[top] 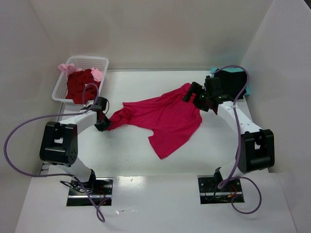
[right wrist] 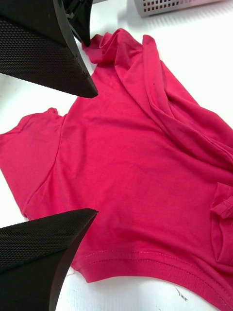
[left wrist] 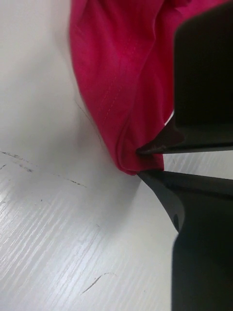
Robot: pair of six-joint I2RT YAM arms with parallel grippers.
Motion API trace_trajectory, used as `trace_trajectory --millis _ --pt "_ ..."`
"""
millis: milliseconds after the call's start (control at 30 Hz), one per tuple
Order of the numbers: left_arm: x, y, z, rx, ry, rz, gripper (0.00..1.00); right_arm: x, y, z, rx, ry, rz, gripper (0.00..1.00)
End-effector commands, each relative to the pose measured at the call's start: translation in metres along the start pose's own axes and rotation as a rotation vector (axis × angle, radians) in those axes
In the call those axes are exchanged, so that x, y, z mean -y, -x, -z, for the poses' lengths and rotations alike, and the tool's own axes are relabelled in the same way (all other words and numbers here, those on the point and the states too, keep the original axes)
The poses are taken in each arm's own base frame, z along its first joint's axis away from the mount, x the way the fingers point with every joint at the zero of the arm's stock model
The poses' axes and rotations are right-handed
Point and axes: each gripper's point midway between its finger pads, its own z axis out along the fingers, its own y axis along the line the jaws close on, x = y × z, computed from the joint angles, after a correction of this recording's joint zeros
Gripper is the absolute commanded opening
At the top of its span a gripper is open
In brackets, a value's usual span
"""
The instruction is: Fold and stack the t-shirts
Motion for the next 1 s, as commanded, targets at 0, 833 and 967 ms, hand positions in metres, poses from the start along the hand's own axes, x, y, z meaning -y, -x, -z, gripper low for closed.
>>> trace_trajectory --millis 0,833,967 --pt "0.005 0.007 -0.004 0.012 -0.003 0.002 0.23 -0.014 0.010 0.007 0.048 0.050 0.033 1.00" --pt "0.046 0.071 0.051 0.144 -0.159 -0.102 0.00 -0.013 -0.163 0.055 -0.273 -0.188 -0.101 0.92" --pt "0.044 0.074 0.054 0.148 -0.166 -0.113 0.00 0.006 -0.169 0.065 -0.251 -0.255 -0.153 0.92"
